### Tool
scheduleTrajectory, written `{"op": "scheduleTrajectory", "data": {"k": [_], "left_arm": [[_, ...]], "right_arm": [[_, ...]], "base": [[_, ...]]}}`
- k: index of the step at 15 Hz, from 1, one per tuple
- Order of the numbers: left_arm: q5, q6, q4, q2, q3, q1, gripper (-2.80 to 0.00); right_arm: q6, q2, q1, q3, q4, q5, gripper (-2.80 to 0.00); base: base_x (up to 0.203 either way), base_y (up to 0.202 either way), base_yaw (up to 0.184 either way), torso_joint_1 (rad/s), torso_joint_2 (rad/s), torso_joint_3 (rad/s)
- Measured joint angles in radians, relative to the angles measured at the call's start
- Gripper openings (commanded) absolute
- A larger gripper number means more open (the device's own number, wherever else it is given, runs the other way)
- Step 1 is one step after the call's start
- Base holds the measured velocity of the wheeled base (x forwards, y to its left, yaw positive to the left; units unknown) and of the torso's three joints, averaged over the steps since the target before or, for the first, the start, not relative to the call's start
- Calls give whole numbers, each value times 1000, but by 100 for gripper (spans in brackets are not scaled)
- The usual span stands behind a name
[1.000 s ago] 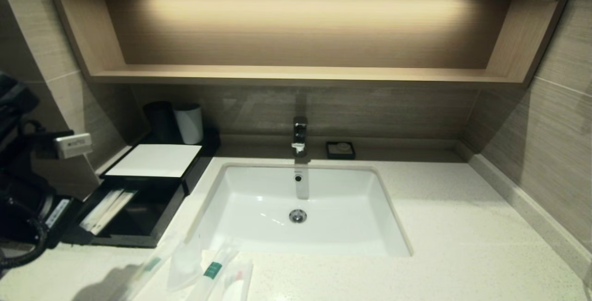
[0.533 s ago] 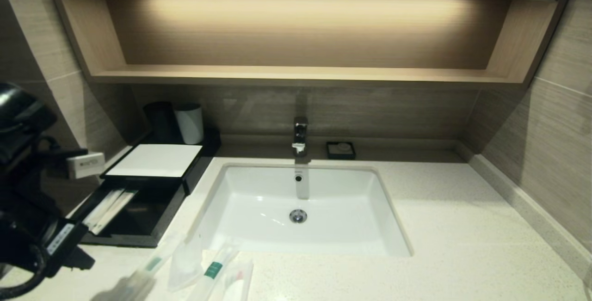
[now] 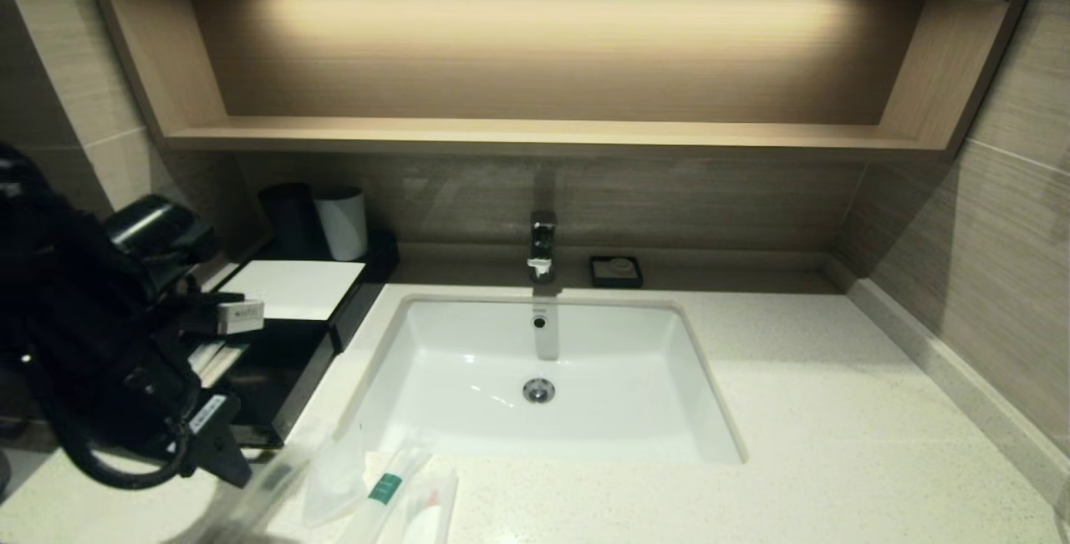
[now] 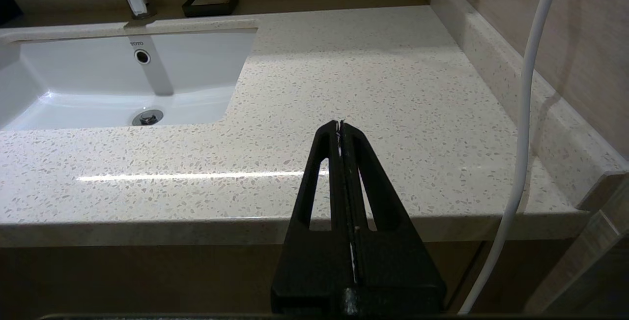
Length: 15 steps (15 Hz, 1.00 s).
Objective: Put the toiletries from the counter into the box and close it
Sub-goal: Pick up the bathroom toiletry
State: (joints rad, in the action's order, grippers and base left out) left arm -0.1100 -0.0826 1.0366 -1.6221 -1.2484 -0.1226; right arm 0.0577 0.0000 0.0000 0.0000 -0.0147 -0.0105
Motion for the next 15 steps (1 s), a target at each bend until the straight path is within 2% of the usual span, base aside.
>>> {"op": "scheduleTrajectory", "data": {"k": [8, 15], "left_arm": [[-4, -8, -173, -164, 3, -20, 0], [-37, -6, -210, -220, 13, -63, 0]], "right_arm": [[0, 0, 0, 0, 0, 0, -280], [0, 0, 0, 0, 0, 0, -280]], "base": [[0, 0, 0, 0, 0, 0], [0, 0, 0, 0, 0, 0]]}}
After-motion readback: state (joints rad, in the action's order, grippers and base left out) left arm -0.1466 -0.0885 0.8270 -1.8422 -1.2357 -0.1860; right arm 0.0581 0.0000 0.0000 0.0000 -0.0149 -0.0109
